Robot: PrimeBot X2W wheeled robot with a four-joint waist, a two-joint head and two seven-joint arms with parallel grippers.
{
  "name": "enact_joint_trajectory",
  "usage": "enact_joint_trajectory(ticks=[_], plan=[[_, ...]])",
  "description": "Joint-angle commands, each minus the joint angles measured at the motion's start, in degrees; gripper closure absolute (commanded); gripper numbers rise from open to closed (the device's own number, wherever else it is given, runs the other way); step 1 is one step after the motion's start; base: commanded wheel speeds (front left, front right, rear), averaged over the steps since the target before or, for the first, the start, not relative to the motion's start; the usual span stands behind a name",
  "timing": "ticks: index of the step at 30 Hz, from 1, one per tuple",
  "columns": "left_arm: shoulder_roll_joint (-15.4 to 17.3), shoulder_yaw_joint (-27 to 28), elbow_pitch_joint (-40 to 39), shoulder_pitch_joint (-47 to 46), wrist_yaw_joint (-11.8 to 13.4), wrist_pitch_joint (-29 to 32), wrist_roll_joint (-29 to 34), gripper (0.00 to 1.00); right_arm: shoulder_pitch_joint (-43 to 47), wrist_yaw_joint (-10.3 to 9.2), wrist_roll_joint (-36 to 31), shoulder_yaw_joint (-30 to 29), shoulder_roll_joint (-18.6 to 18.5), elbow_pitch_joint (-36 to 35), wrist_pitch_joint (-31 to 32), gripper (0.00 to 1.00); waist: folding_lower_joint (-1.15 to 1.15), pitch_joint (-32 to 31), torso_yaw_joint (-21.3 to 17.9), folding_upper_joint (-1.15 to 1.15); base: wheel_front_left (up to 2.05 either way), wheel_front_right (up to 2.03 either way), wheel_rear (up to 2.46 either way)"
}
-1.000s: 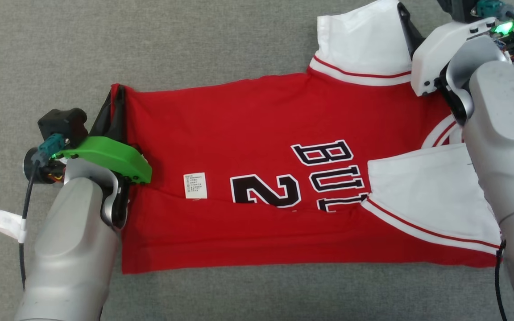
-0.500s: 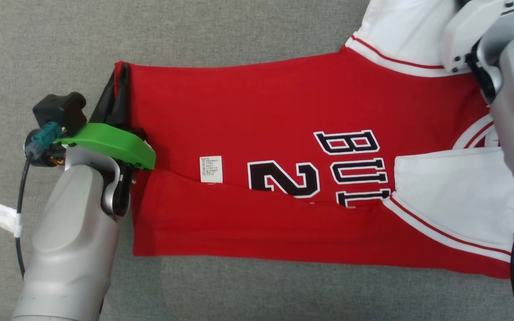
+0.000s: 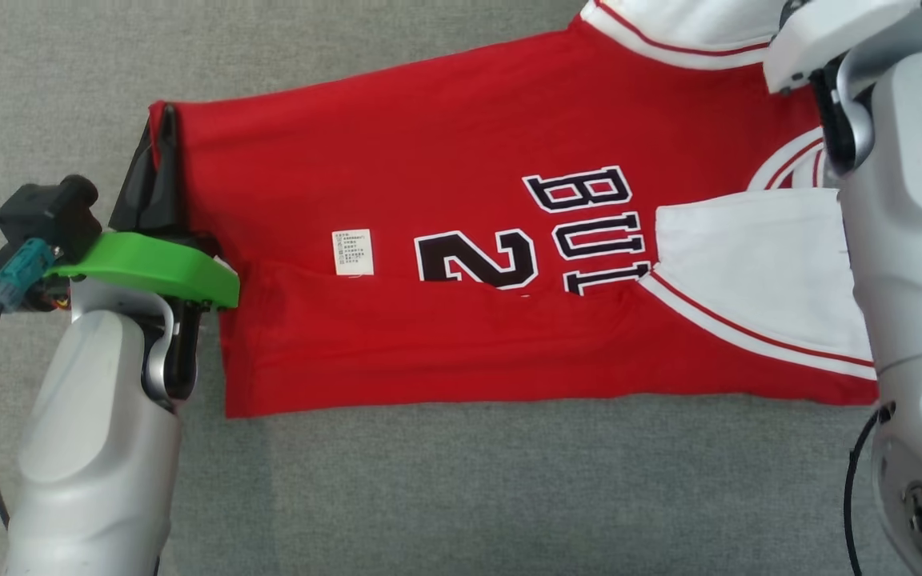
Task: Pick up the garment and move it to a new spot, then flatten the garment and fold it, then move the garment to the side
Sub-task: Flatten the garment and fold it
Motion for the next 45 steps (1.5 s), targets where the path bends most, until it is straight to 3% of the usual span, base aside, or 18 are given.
enact_joint_trajectory(ticks=[1,12,21,22,23,24,25,34,45], plan=[[0.89,0.5,-0.29,1.81,0.13,0.02,0.22,1.0,3.17,-0.12,1.75,0.37,0.35,-1.54,-0.21,1.0,-0.01,-2.36,-2.34,0.0,0.0,0.0,0.0],[0.91,3.24,-1.46,14.27,0.13,0.02,3.02,1.0,28.73,-0.11,15.1,3.8,0.84,-14.78,-0.24,1.0,-0.01,-10.03,-6.84,0.0,0.0,0.0,0.0],[-1.66,5.04,-0.72,23.12,0.13,0.02,4.89,1.0,42.22,-0.11,19.38,2.12,1.78,-18.29,-0.24,1.0,-0.01,-13.64,-7.57,0.0,0.0,0.0,0.0],[-2.01,5.25,-0.44,23.94,0.13,0.02,5.22,0.79,43.05,-0.11,19.78,1.94,1.94,-18.19,-0.24,1.0,-0.01,-13.89,-7.5,0.0,0.0,0.0,0.0],[-2.12,5.36,-0.2,24.38,0.13,0.02,5.61,0.55,43.51,-0.11,20.07,1.98,2.08,-17.89,-0.25,0.88,-0.01,-14.07,-7.45,0.0,0.0,0.0,0.0],[-2.41,5.97,0.31,25.19,0.13,0.02,6.08,0.0,44.15,-0.11,20.62,2.5,2.32,-17.43,-0.24,0.05,-0.01,-14.38,-7.36,0.0,0.0,0.0,0.0],[-2.63,6.63,0.56,25.74,0.13,0.02,6.53,0.0,44.31,-0.11,20.83,2.69,2.39,-17.3,-0.24,0.0,-0.01,-14.65,-7.28,0.0,0.0,0.0,0.0],[-6.04,11.7,-3.24,30.76,0.13,0.02,11.57,0.0,43.48,-0.11,19.05,2.84,1.88,-14.35,-0.25,0.0,-0.01,-16.87,-5.3,0.0,0.0,0.0,0.0],[-7.0,7.43,-3.53,29.12,0.13,0.02,10.9,0.0,37.68,-0.11,15.43,-0.39,2.15,4.22,-0.1,0.0,-0.01,-15.98,-0.6,0.0,0.0,0.0,0.0]])
